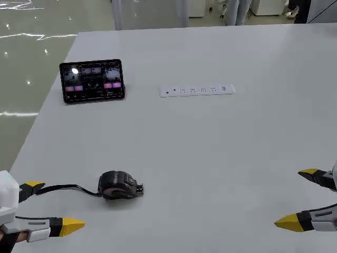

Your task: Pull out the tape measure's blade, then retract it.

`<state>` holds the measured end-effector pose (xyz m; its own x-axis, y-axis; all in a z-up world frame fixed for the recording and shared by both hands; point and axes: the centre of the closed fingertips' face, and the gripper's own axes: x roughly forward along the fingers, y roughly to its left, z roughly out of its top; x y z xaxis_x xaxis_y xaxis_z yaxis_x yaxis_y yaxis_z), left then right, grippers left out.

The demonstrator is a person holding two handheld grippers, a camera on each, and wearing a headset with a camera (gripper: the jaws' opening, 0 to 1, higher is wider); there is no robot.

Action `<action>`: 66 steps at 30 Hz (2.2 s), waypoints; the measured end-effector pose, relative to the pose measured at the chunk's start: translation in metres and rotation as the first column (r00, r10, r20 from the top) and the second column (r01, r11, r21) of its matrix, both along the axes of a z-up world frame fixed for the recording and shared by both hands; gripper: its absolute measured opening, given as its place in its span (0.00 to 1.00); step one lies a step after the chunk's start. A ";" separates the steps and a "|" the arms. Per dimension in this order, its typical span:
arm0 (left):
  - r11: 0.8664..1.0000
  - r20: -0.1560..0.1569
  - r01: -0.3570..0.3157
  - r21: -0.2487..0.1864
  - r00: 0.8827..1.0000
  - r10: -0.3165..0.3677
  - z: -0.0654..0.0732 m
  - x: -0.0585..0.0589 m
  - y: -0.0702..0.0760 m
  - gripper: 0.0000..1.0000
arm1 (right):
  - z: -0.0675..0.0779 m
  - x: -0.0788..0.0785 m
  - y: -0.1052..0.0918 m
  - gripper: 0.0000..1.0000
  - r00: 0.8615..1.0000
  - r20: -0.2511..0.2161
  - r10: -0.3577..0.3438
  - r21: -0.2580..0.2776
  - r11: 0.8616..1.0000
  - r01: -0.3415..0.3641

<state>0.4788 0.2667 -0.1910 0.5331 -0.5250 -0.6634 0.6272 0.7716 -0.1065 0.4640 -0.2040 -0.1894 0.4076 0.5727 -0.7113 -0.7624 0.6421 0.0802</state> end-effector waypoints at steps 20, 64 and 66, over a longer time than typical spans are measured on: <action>0.997 0.011 0.073 0.023 0.997 -0.073 0.003 0.013 -0.006 0.99 | 0.004 0.019 0.004 0.99 0.999 0.043 0.015 -0.014 1.000 -0.014; 0.828 -0.076 0.506 0.242 0.860 -0.504 0.001 0.048 -0.085 0.98 | 0.011 0.054 0.122 0.99 0.945 0.080 0.318 0.023 0.947 -0.320; 0.816 -0.085 0.521 0.251 0.851 -0.518 0.000 0.050 -0.087 0.97 | 0.010 0.056 0.125 0.99 0.943 0.086 0.321 0.019 0.946 -0.324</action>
<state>0.5285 0.1797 -0.1910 0.2203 -0.5334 -0.8167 0.9424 0.3323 0.0372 0.5196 -0.0786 -0.1792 0.2524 0.7054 -0.6624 -0.9330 0.3588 0.0266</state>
